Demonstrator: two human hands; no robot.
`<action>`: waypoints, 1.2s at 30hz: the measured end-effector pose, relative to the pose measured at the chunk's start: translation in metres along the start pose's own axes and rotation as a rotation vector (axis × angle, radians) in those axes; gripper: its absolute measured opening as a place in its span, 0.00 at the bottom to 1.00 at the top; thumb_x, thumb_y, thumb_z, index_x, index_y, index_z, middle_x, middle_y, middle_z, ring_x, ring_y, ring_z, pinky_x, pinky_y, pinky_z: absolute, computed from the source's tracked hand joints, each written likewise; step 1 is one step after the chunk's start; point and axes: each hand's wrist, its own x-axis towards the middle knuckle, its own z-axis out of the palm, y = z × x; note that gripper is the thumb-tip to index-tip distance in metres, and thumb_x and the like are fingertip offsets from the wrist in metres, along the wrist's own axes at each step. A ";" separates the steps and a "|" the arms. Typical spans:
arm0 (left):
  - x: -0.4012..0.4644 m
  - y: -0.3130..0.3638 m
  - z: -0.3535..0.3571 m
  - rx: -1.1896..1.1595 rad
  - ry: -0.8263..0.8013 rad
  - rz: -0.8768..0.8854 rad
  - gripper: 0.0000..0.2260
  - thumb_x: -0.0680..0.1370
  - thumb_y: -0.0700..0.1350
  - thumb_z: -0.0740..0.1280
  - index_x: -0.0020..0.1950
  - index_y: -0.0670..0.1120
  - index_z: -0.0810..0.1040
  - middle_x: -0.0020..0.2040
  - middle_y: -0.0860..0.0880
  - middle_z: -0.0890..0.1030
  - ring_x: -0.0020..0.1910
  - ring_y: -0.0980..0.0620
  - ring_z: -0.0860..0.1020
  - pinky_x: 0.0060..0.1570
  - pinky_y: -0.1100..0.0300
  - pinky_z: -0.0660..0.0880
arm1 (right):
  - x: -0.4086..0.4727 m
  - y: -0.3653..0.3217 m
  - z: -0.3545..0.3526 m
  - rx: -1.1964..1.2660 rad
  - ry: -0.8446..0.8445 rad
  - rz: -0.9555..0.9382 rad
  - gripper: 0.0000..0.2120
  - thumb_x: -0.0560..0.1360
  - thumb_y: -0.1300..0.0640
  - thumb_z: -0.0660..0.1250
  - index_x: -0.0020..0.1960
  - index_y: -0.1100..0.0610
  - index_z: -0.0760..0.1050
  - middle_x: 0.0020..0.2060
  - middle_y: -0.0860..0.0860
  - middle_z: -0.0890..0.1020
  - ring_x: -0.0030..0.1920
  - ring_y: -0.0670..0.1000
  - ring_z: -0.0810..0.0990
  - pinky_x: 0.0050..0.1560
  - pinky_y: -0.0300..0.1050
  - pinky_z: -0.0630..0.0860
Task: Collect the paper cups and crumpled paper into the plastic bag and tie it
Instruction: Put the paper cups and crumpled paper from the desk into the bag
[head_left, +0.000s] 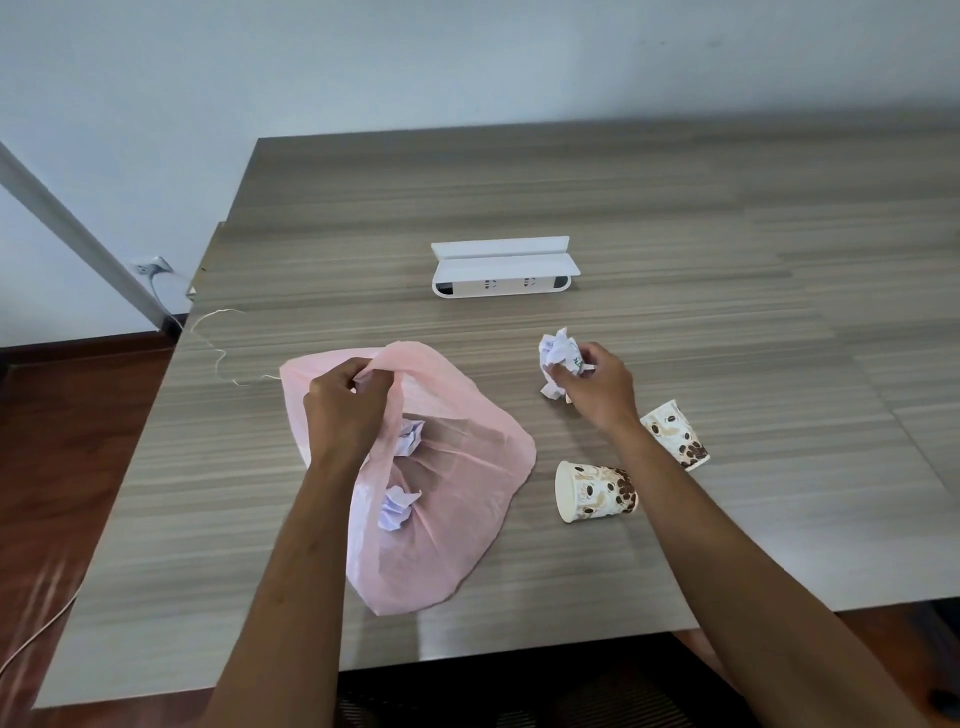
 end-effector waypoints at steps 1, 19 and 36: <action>0.000 0.001 -0.001 0.002 0.005 -0.001 0.06 0.75 0.45 0.68 0.39 0.50 0.81 0.30 0.56 0.77 0.32 0.55 0.73 0.36 0.61 0.68 | -0.007 -0.013 -0.006 0.081 -0.073 0.022 0.12 0.71 0.54 0.75 0.52 0.54 0.80 0.42 0.46 0.82 0.39 0.44 0.80 0.34 0.32 0.72; 0.009 0.003 -0.054 0.050 -0.082 0.057 0.03 0.73 0.46 0.71 0.44 0.50 0.85 0.37 0.45 0.84 0.35 0.52 0.77 0.38 0.58 0.72 | -0.111 -0.074 0.116 0.077 -0.727 0.118 0.23 0.67 0.42 0.75 0.55 0.54 0.78 0.37 0.56 0.86 0.33 0.53 0.84 0.48 0.52 0.84; 0.009 -0.009 -0.009 0.027 -0.048 0.061 0.05 0.75 0.47 0.69 0.47 0.50 0.84 0.37 0.51 0.82 0.35 0.54 0.76 0.40 0.60 0.71 | -0.003 -0.015 0.038 -0.324 0.027 -0.029 0.15 0.72 0.56 0.68 0.58 0.51 0.79 0.59 0.52 0.79 0.59 0.54 0.75 0.60 0.47 0.72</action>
